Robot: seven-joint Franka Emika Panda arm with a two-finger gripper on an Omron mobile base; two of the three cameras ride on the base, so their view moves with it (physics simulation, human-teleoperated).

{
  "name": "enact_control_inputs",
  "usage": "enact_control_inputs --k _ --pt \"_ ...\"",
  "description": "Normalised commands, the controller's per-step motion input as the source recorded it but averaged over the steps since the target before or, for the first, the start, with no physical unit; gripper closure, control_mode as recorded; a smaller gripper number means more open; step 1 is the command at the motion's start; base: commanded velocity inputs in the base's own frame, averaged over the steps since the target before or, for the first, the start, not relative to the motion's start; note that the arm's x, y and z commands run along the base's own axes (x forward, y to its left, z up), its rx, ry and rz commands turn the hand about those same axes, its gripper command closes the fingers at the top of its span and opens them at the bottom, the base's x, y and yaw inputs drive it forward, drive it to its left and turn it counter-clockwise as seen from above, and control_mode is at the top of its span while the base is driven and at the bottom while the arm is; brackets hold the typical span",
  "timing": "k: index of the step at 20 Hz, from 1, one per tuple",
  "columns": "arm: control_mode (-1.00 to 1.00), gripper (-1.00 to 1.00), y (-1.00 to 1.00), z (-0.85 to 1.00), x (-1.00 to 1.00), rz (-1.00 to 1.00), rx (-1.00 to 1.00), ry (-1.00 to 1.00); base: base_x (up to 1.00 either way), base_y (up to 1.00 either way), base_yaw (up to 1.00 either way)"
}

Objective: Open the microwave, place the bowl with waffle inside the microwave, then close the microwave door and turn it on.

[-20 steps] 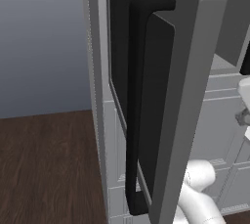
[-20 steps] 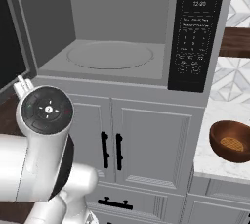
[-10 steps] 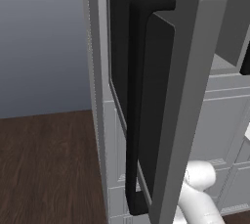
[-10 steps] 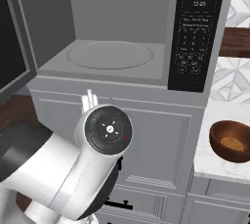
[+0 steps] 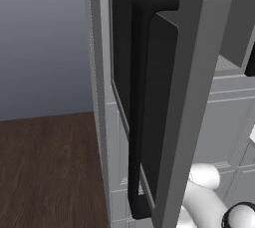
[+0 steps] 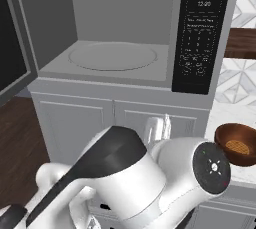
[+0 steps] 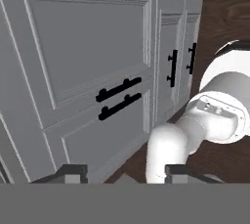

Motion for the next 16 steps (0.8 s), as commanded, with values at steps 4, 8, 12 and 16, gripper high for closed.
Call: enact_control_inputs --k 4,8,12,16 --pt "-1.00 -1.00 -1.00 -0.49 0.51 -0.19 0.04 0.01 0.00 0.00 0.00" --pt "-1.00 -1.00 -1.00 -0.41 0.93 -0.14 -0.01 0.02 0.00 0.00 0.00" --pt "-1.00 -1.00 -1.00 -0.55 1.00 -0.10 0.00 0.02 0.00 0.00 0.00" --pt "-1.00 -1.00 -0.87 -0.61 0.32 -0.01 0.01 0.00 0.00 0.00 0.00"
